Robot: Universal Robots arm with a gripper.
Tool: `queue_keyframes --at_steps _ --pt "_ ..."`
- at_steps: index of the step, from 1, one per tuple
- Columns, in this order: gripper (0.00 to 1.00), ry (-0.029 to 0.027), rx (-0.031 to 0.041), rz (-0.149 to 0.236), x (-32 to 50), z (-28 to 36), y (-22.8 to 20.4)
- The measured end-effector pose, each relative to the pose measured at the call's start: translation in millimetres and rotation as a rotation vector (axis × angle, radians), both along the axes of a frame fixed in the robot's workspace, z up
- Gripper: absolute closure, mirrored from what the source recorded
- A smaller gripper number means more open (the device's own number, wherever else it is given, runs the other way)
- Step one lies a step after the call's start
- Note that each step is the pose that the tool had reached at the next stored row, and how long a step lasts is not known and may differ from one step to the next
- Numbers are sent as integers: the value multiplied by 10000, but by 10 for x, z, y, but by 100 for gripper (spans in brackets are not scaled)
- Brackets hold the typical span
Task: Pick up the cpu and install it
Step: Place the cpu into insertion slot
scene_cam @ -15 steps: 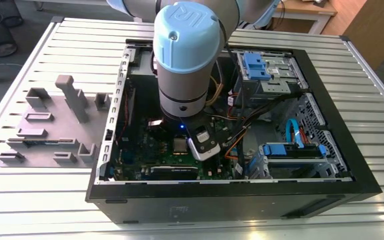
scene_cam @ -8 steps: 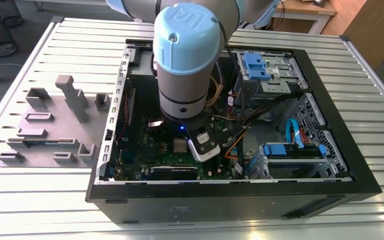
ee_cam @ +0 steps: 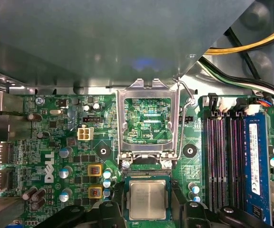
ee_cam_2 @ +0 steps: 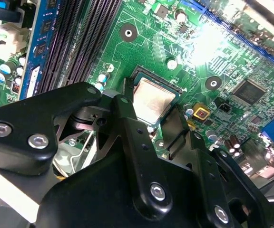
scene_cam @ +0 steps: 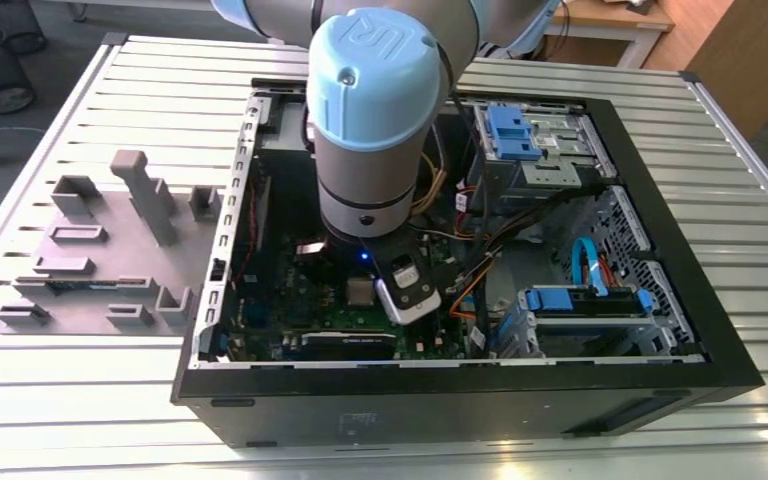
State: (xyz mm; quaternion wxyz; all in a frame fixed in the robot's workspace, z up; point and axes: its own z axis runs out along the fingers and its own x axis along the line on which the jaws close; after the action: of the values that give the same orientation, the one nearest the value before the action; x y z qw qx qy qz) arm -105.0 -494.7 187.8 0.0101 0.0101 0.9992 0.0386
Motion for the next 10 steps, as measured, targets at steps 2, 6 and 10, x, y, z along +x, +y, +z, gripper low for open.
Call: queue_keyframes --at_steps 2,6,10 --pt "53 1 -2 -1 5 -2 0" --pt "53 0 0 -1 23 -4 0" --pt "53 -1 0 -1 25 -4 0"
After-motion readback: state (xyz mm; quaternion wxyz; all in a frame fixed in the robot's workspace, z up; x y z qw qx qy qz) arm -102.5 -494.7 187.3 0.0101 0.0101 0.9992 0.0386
